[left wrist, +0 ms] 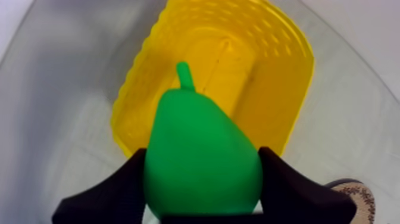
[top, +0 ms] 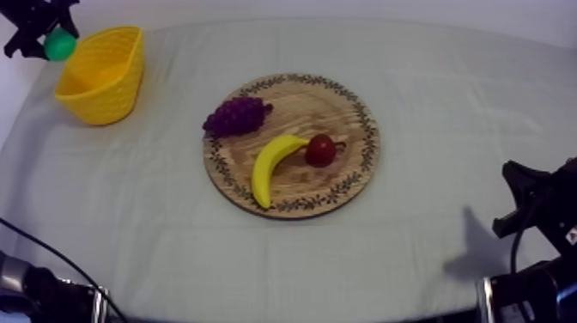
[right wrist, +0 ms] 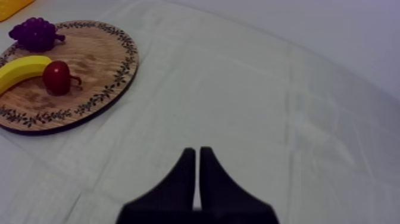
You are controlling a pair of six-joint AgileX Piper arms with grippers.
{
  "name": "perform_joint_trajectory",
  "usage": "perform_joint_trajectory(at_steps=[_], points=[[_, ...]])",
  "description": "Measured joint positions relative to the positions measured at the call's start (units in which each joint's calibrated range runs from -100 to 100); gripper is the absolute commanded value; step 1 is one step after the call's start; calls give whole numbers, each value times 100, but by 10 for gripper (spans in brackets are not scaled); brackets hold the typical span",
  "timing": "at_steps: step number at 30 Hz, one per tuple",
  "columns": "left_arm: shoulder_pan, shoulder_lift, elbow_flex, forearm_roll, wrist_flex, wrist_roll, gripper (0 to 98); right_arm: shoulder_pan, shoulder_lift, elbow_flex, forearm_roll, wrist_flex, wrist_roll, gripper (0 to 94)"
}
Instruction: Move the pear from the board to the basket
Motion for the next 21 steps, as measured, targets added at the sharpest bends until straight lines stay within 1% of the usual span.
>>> perform_joint_trajectory(at_steps=[3,4,11,14,16,21], points=[[-3,587,-366,54,-63,-58,417,0,0,0,0,0,-3,4],[-3,791,-508,98,-71,-75,418,0,0,0,0,0,-3,4],[17,2058,-1430,98,-95,-133,422,0,0,0,0,0,-3,4],[31,2461,-1744,136,-98,-140,429,0,0,0,0,0,-3,4],[43,2677,-1881,143,-105,-124,476,0,0,0,0,0,-3,4],[88,2845,-2055,180,-139,-84,679,0,0,0,0,0,-6,4]])
